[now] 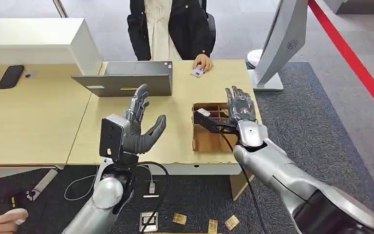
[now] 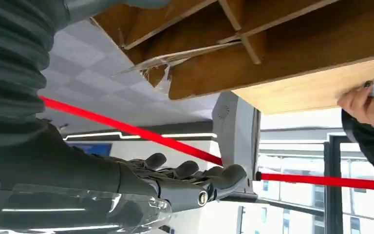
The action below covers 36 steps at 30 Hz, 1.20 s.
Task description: Pass the card to the sensor for recognition and then transmit it.
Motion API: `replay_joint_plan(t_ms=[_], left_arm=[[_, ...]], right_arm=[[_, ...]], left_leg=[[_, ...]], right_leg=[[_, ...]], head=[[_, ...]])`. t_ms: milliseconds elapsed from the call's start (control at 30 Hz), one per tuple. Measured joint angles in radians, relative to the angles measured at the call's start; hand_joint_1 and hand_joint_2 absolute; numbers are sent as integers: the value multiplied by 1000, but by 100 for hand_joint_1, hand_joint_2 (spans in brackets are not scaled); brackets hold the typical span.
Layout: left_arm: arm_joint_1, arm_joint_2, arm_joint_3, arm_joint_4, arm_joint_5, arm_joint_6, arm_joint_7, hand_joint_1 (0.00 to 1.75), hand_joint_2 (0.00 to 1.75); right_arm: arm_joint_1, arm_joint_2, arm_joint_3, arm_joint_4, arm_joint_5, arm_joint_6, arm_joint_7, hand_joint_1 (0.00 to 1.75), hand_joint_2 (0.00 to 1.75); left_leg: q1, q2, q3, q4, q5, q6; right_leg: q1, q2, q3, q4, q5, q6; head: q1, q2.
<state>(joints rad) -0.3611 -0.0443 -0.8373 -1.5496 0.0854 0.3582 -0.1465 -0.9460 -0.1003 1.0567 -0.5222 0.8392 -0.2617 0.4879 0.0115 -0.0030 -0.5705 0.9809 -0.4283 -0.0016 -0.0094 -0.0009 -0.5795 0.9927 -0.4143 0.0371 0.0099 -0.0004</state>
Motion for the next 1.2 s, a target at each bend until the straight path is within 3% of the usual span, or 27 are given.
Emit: replay_joint_plan(t_ms=[800,833,867,1200], left_arm=[[25,9,3,-16,-14,2,5,0,175],[26,9,3,-16,-15,1,5,0,175],[27,9,3,-16,-15,0,4,0,175],[28,9,4,-16,-18,0,1,0,175]], right_arm=[[-17,-11,0,53,-6,25,21,5,175],[-18,-11,0,54,-5,25,19,162,175],[-18,-11,1,55,-5,25,16,175,175],[-20,-5,2,58,-7,24,2,175,175]], left_leg=[[0,0,0,0,0,0],[0,0,0,0,0,0],[0,0,0,0,0,0],[0,0,0,0,0,0]], right_leg=[[0,0,0,0,0,0],[0,0,0,0,0,0],[0,0,0,0,0,0],[0,0,0,0,0,0]], head=[[0,0],[0,0],[0,0],[0,0]])
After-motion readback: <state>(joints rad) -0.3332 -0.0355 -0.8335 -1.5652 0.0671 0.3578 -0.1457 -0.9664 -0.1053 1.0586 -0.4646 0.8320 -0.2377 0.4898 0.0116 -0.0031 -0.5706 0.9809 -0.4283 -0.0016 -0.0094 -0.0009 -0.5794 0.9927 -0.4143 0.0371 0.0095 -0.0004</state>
